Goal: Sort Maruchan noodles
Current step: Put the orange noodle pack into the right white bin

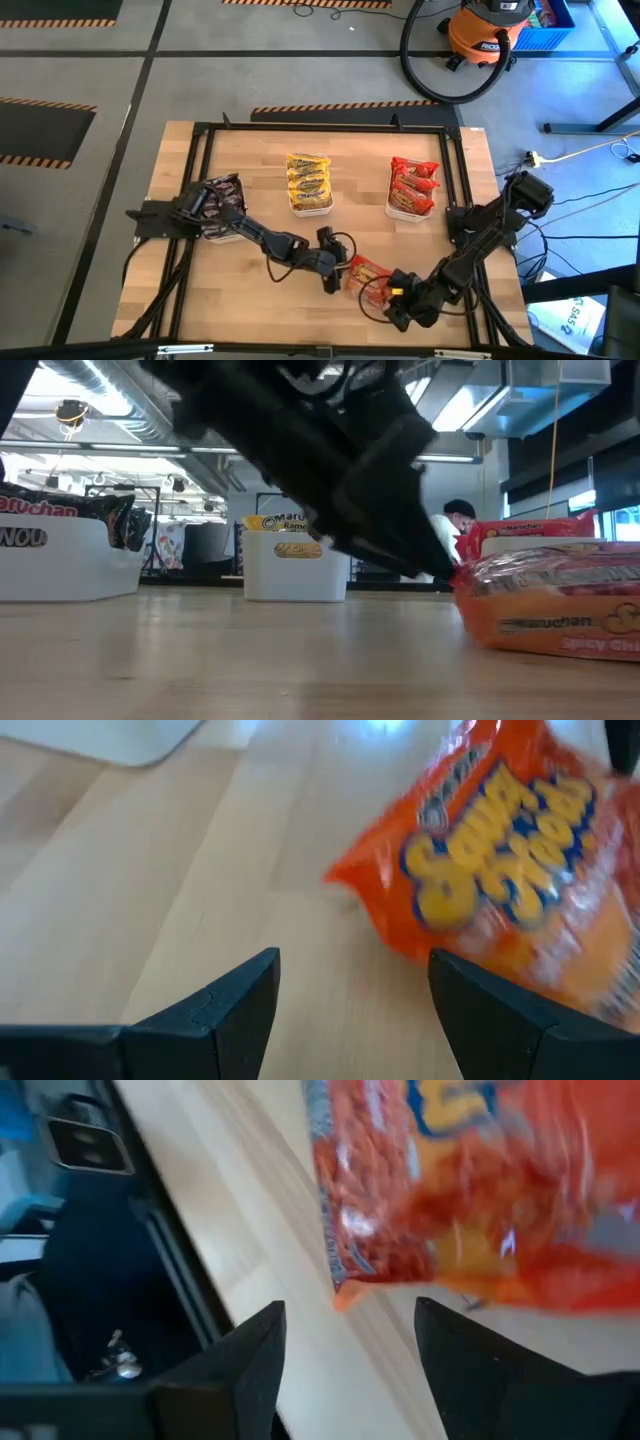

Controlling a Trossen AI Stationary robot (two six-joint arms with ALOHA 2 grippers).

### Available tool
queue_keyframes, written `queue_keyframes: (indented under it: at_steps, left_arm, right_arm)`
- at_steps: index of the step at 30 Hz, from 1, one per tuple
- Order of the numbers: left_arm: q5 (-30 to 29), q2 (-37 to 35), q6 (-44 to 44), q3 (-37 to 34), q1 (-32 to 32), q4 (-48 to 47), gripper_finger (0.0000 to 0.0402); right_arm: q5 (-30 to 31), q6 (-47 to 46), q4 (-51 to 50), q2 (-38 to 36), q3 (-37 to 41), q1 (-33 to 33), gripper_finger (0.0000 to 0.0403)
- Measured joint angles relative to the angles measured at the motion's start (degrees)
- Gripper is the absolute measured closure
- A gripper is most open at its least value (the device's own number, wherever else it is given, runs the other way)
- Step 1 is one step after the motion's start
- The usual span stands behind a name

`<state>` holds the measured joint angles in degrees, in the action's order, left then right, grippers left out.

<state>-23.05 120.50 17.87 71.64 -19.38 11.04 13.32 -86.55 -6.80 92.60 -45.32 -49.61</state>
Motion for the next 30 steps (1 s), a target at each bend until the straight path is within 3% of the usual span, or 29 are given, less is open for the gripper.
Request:
queue_keyframes:
  at_steps: [4,12,15,20,24,30]
  left_arm:
    - [-0.2,-4.4,-0.1,0.0,-1.3,-5.6,0.0154]
    - [1.3,-8.7,-1.9,0.0,-5.7,-5.8,0.0153]
    - [4.6,-7.3,-2.1,0.1,-6.5,-1.4,0.0153]
    - [6.1,-2.6,-2.4,0.0,-6.4,4.4,0.0153]
    - [6.1,1.2,-1.9,-0.1,-5.7,5.9,0.0153]
    - [5.5,3.5,-1.6,0.0,-4.3,6.8,0.0153]
  right_arm:
    - [-1.5,3.0,1.2,-0.8,-0.1,1.9,0.0201]
    - [-13.0,7.1,-2.9,-8.4,-1.2,6.1,0.0201]
    - [-9.8,8.1,-9.4,-13.4,-1.3,7.4,0.0201]
    - [4.4,9.2,-20.8,-16.8,-1.3,10.9,0.02]
    - [1.7,12.4,-21.0,-15.2,-0.3,14.6,0.0179]
    - [-5.2,18.5,-15.6,-11.7,3.3,19.2,0.01]
